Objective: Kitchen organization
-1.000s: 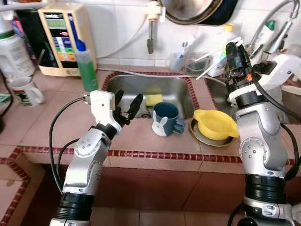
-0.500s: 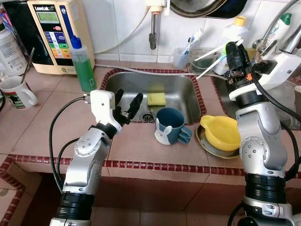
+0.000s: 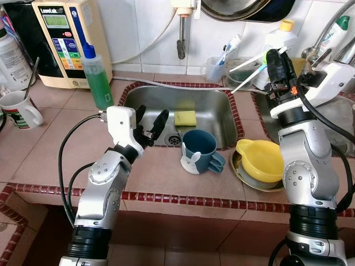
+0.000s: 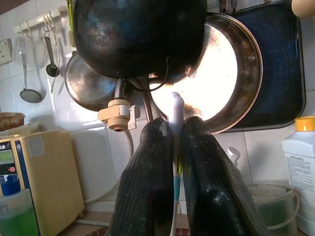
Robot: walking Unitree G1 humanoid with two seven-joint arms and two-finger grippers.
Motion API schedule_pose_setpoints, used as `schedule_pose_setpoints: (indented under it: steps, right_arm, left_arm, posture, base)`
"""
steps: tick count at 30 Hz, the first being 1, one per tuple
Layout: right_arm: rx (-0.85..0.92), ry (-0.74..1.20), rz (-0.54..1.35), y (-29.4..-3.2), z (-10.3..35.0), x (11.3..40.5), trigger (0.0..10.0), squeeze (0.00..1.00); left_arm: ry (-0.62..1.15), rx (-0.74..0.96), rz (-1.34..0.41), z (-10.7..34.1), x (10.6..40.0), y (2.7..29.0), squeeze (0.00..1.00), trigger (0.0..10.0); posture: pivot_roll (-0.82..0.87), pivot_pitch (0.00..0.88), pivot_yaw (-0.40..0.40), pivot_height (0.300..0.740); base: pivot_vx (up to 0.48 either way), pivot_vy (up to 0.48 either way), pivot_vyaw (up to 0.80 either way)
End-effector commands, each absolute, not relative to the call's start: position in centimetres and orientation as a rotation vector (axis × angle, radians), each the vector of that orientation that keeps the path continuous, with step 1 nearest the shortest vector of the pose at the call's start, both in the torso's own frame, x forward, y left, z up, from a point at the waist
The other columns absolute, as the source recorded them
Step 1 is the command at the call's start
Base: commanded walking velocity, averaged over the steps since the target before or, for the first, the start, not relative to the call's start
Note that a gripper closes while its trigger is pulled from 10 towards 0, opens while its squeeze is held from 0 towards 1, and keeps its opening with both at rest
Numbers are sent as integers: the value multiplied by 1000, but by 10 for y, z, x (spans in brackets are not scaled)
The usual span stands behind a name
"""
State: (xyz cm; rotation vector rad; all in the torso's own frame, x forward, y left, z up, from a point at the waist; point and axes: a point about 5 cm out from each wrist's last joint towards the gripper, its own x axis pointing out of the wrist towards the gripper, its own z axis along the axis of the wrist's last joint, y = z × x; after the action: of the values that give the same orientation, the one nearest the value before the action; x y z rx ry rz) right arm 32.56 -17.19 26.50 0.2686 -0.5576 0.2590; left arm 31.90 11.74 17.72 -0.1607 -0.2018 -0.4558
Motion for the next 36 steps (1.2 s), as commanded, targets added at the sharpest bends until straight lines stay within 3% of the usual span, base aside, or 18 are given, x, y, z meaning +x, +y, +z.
schedule_pose_setpoints:
  steps: [1, 29, 36]
  right_arm:
    - [264, -572, 261, -173, 270, 326, 10000, 0]
    - [266, -563, 263, -172, 269, 327, 10000, 0]
    - [220, -442, 181, -183, 249, 337, 10000, 0]
  left_arm:
    - [-191, -164, -448, 176, 319, 118, 0, 10000]
    - [-186, -164, -443, 175, 318, 118, 0, 10000]
    - [-182, -152, -442, 175, 318, 119, 0, 10000]
  posture:
    - [-66, 0, 3, 740]
    - [-63, 0, 2, 740]
    - [-62, 0, 4, 740]
  base:
    - [319, 0, 0]
    - [341, 0, 0]
    - [85, 0, 0]
